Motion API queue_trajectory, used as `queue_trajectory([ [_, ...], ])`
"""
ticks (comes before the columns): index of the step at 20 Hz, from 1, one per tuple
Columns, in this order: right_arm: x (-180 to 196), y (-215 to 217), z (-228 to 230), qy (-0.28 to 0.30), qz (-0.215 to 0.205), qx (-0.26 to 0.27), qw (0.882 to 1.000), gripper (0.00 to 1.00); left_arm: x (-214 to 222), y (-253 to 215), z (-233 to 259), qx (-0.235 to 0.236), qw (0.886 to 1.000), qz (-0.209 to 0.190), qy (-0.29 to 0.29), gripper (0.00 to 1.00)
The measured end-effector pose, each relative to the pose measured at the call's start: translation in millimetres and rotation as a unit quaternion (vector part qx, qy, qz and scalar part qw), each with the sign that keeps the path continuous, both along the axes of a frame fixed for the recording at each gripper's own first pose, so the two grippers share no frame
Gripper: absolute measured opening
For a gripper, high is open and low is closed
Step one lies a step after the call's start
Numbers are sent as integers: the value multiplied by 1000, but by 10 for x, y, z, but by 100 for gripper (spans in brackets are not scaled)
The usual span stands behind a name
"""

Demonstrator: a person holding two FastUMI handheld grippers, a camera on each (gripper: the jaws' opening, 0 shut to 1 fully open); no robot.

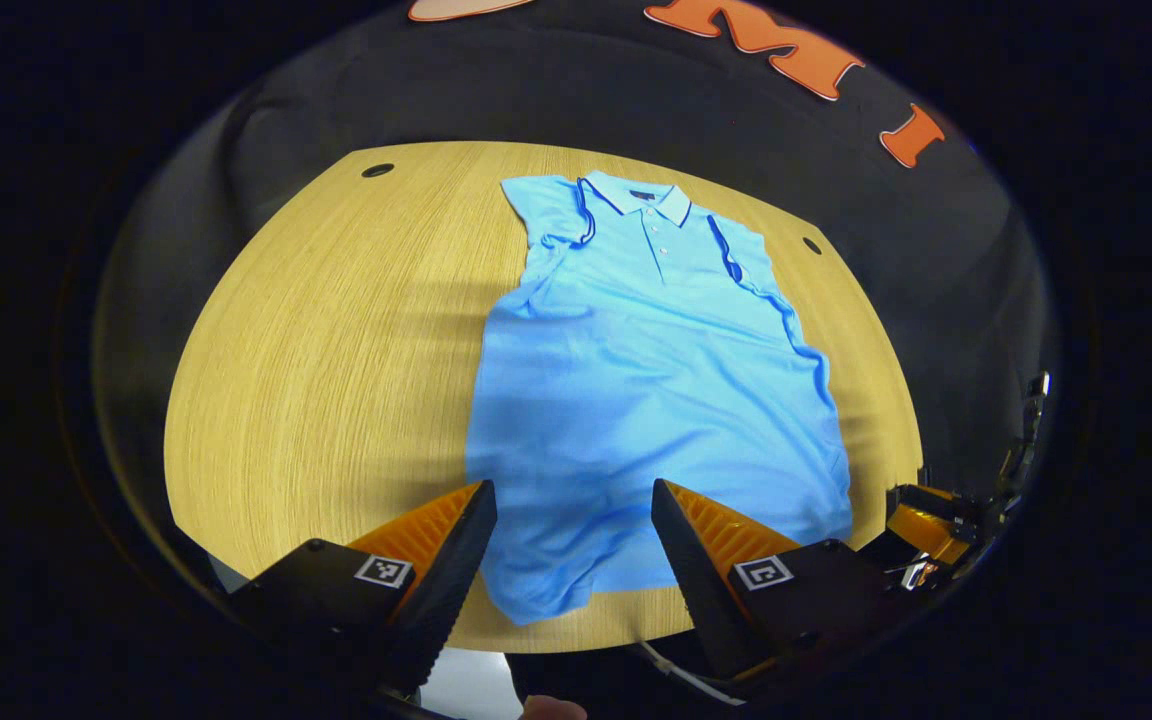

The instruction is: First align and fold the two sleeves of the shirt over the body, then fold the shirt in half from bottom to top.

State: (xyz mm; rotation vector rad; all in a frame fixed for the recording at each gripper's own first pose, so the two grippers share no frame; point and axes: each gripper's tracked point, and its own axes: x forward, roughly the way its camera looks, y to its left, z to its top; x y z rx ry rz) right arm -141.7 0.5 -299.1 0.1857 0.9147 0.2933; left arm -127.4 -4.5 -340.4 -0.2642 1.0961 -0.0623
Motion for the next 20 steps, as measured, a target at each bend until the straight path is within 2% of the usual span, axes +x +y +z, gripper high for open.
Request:
queue_trajectory([
  [5, -156, 56, -274, 13, 20, -13, 1000, 99, -441, -72, -262, 0, 1000, 4, 12, 100],
  [13, -212, 80, -622, 17, 28, -37, 999, 99, -728, -38, -482, 17, 1000, 2, -7, 100],
  [18, -205, 53, -676, 11, 23, -39, 999, 98, -758, -16, -621, 70, 996, -13, -47, 98],
  [20, -175, -7, -715, -3, 18, -59, 998, 95, -757, 10, -696, 113, 991, -37, -58, 98],
])
